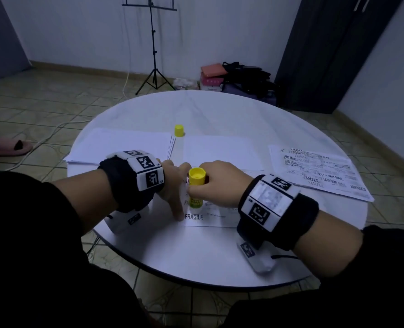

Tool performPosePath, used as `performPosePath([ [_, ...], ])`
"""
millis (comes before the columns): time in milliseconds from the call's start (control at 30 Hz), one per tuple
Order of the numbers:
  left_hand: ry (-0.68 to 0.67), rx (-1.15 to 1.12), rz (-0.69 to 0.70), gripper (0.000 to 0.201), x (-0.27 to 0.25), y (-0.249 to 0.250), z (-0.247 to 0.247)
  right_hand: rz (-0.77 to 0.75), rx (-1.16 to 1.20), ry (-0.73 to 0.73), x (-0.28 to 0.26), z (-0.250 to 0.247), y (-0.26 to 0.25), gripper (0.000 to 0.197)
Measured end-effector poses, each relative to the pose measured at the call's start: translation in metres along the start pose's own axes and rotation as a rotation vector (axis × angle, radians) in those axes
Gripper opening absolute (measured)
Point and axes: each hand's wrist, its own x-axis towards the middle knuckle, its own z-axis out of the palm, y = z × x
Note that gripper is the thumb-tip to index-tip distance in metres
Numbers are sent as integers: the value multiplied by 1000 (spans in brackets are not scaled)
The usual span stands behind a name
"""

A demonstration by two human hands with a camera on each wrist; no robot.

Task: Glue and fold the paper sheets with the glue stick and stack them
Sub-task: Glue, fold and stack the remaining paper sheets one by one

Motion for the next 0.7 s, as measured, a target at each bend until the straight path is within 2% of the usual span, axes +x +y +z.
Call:
performPosePath([
  [33, 8, -9, -1, 117, 2, 0, 1, -3, -3, -6, -5, -2, 3, 29],
  [167, 0, 20, 31, 105, -1, 8, -5, 32, 13, 1, -28, -13, 24, 19],
  [500, -22, 156, 58, 110, 10, 17, -11, 231, 48, 44, -66, -49, 95, 24],
  [700, -31, 200, 42, 112, 12, 20, -13, 349, 174, 273, -37, -65, 113, 19],
])
